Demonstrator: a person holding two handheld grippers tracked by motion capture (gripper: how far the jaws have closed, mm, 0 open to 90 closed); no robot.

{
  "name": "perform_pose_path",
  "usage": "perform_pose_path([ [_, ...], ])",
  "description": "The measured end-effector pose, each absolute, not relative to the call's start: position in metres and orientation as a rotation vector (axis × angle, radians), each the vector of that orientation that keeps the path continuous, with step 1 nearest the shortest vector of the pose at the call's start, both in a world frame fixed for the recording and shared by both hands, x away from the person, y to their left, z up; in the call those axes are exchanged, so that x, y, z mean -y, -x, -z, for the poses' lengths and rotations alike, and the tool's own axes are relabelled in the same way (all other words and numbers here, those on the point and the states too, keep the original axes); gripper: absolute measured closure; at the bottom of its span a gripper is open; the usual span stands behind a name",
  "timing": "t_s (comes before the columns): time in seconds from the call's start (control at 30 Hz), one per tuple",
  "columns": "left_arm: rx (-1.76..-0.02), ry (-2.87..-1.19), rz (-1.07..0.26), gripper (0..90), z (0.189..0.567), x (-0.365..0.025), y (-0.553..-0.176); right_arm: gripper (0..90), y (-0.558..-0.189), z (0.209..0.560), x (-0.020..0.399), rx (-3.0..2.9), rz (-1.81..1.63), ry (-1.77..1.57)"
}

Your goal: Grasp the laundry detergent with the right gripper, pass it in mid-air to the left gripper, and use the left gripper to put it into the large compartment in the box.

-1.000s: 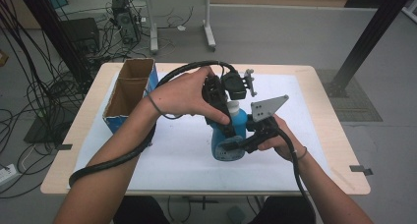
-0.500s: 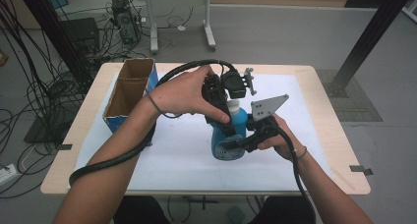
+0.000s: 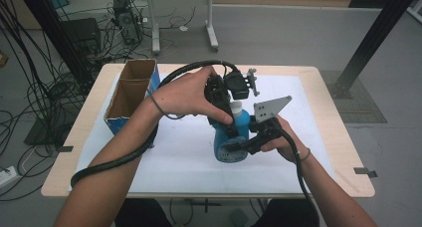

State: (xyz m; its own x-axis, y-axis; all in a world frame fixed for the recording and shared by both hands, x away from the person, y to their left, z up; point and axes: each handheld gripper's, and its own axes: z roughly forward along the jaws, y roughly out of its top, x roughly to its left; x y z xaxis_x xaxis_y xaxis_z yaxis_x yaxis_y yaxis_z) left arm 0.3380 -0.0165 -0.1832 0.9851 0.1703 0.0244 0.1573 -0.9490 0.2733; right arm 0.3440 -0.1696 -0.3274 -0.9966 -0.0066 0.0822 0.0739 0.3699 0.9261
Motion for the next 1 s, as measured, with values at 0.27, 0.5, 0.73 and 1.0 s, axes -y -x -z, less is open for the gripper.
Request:
perform_pose_path([
  [0.27, -0.24, -2.855, -0.067, 9.1, 0.1832, 0.017, -0.338, 44.8, -0.3431, 0.3275, 0.1692, 2.542, 1.721, 0.063],
  [0.5, -0.239, -2.854, -0.066, 9.1, 0.1833, 0.0171, -0.3378, 44.8, -0.3424, 0.3271, 0.1687, 2.54, 1.722, 0.06],
  [0.73, -0.241, -2.857, -0.066, 9.1, 0.1832, 0.0172, -0.3372, 44.8, -0.3425, 0.3271, 0.1685, 2.541, 1.718, 0.059],
  [1.0, -0.24, -2.859, -0.067, 9.1, 0.1825, 0.0174, -0.3371, 44.8, -0.3421, 0.3269, 0.1676, 2.543, 1.72, 0.05],
])
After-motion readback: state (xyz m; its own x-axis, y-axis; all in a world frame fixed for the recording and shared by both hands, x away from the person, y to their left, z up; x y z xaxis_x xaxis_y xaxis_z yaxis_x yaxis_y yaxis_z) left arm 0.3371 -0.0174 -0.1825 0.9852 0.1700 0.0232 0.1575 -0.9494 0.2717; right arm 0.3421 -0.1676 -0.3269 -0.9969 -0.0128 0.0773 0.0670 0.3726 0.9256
